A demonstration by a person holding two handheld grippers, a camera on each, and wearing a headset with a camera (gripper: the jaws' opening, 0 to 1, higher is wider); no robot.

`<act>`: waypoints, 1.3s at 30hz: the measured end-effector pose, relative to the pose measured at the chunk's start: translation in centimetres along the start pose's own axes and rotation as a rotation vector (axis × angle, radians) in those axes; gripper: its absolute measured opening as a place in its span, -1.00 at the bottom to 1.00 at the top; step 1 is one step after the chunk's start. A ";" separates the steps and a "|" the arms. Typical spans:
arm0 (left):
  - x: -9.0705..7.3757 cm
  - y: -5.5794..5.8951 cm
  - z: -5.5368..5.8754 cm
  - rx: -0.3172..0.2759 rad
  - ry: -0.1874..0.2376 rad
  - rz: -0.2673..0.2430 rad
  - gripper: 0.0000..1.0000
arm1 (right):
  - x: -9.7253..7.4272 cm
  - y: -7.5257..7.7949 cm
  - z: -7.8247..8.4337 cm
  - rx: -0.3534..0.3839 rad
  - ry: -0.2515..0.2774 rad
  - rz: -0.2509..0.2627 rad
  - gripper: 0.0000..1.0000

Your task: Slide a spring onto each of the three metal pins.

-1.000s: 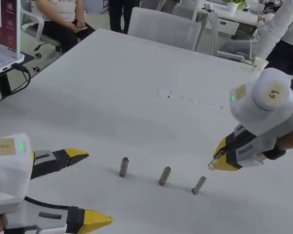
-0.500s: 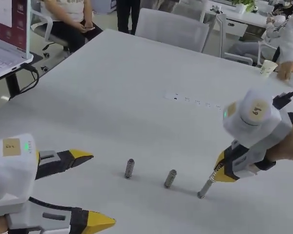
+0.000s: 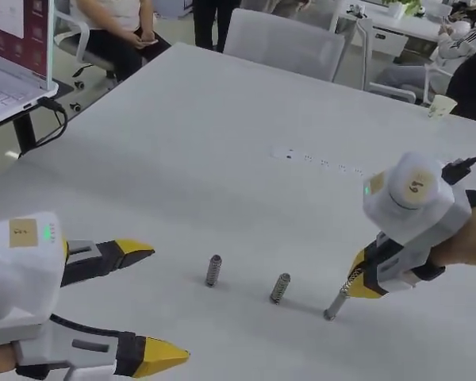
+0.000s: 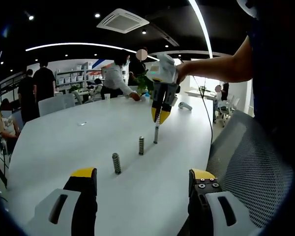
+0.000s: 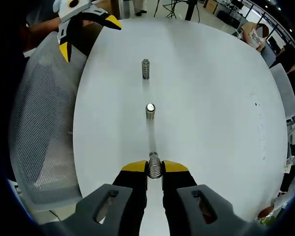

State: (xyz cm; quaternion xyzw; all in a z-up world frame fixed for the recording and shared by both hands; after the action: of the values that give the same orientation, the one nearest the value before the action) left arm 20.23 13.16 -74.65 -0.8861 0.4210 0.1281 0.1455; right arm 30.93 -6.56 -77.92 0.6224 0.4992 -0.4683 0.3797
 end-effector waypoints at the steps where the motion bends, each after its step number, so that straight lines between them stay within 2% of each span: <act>1: 0.0 0.0 0.0 -0.001 0.001 0.000 0.45 | 0.0 0.0 0.0 -0.001 0.000 0.000 -0.83; 11: -0.2 0.0 0.1 -0.002 -0.004 0.001 0.43 | 1.5 -0.1 0.3 0.006 -0.009 -0.007 -0.83; 24: -0.2 0.3 0.0 0.002 -0.005 0.007 0.41 | 4.0 -0.1 0.9 -0.004 -0.034 0.008 -0.83; 36: -0.1 0.2 -0.1 0.000 -0.006 0.010 0.40 | 5.4 0.1 1.5 0.019 -0.032 0.013 -0.83; 39: -0.1 0.2 0.0 -0.001 -0.006 0.010 0.40 | 5.2 0.2 1.4 0.025 -0.023 0.016 -0.82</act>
State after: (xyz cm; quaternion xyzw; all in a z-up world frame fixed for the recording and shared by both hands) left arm 20.00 13.12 -74.59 -0.8837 0.4250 0.1315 0.1456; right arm 31.13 -6.49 -83.33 0.6255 0.4839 -0.4786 0.3815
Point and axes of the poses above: the centre of the closed fingertips' face, and the gripper's own axes: x roughly forward along the fingers, y roughly to its right, z roughly out of its underside, the point moved 1 cm from there along -x, roughly backward along the fingers, and after that the axes turned 10 degrees about x, right-handed, at the moved point
